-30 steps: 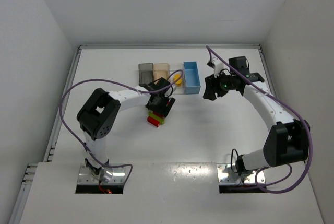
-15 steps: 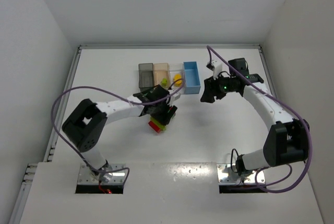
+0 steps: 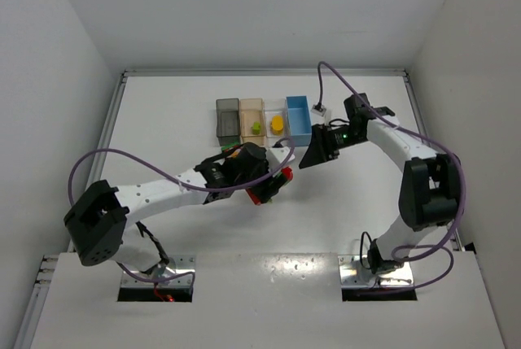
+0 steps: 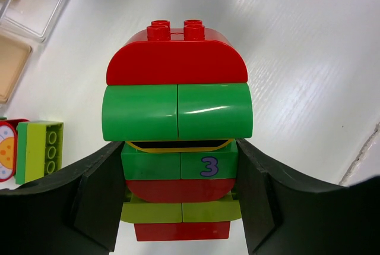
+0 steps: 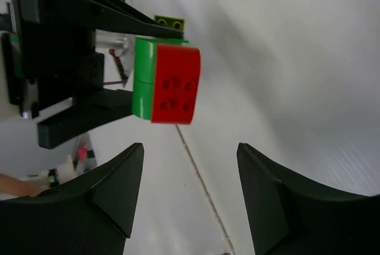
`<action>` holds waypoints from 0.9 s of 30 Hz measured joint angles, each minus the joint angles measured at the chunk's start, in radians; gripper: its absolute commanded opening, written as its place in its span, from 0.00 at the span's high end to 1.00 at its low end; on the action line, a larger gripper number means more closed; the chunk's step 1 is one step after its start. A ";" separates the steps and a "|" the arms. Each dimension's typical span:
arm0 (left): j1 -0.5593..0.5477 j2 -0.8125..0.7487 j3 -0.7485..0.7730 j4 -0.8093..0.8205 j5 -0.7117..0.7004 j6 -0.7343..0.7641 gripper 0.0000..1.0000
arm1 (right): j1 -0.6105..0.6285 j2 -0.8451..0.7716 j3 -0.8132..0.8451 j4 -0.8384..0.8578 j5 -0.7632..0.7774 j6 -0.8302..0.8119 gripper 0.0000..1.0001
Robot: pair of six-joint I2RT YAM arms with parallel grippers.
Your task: Sort the legos into containers by color
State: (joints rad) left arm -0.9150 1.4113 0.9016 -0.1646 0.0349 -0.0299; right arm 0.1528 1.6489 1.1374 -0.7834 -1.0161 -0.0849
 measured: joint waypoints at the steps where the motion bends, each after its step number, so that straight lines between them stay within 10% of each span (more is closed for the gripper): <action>1: -0.010 0.000 -0.001 0.002 -0.008 0.006 0.54 | 0.000 0.008 0.009 -0.013 -0.016 -0.005 0.35; 27: -0.062 0.000 0.016 0.050 -0.055 0.040 0.54 | 0.059 0.124 0.110 -0.219 -0.116 -0.157 0.26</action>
State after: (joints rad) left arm -0.9768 1.4113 0.9176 -0.1143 -0.0196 0.0097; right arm 0.2119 1.7725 1.2472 -1.0027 -1.1324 -0.2420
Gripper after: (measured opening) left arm 0.697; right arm 0.744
